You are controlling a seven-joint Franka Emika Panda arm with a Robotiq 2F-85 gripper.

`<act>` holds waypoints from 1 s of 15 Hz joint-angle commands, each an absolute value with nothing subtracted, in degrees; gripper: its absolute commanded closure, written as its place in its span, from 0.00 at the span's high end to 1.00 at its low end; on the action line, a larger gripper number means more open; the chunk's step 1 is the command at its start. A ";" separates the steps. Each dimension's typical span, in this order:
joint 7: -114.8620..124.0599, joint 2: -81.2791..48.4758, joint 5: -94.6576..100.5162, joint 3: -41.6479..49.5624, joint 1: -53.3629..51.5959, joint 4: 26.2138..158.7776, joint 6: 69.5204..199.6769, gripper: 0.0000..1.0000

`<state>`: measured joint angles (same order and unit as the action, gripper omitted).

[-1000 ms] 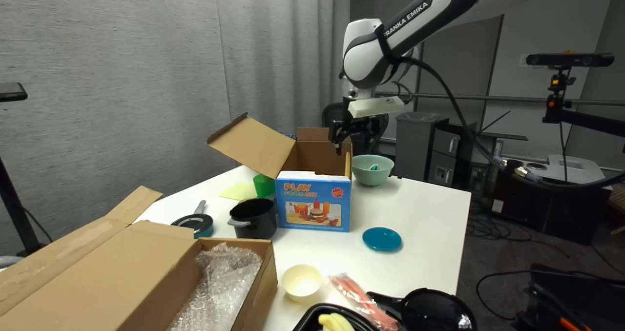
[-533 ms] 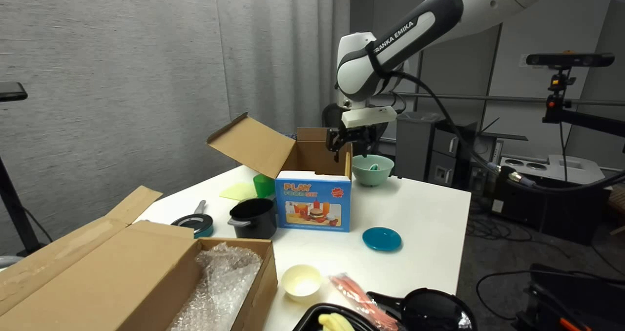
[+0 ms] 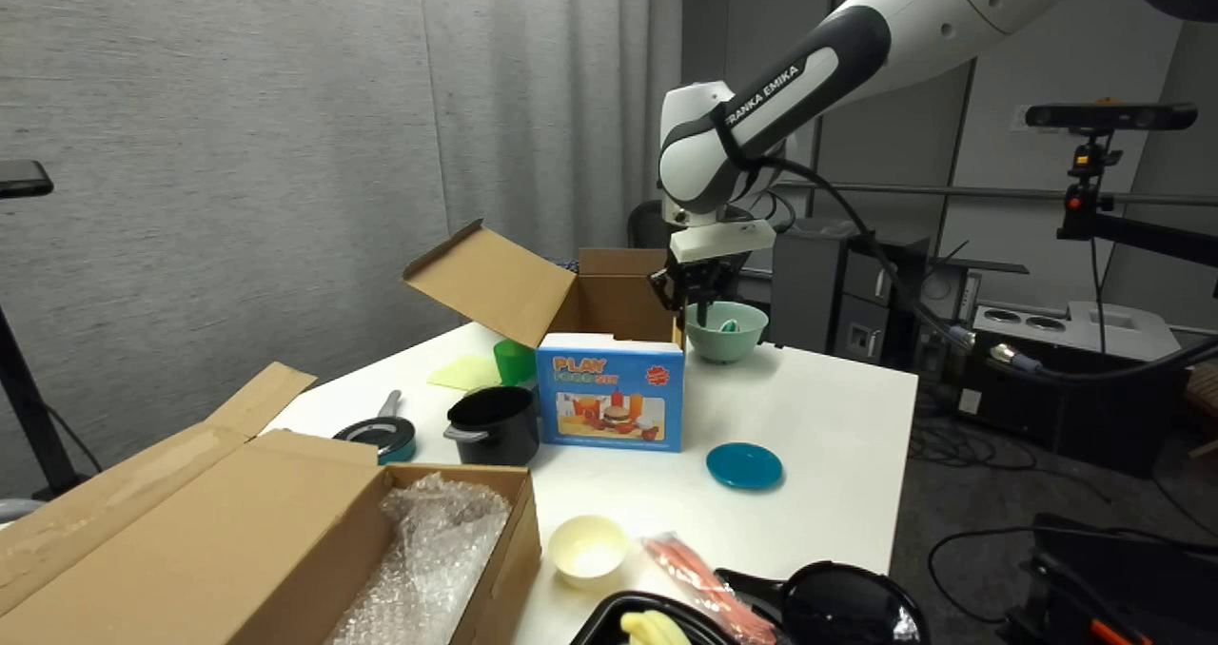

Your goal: Pick up the box and slightly move it to the right.

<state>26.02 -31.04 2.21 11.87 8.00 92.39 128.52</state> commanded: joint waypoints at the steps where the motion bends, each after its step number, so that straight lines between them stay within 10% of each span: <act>1: 27.11 -31.90 1.75 12.59 7.45 90.87 129.44 0.05; 15: 22.59 -27.20 -12.74 8.86 11.83 89.71 130.44 0.01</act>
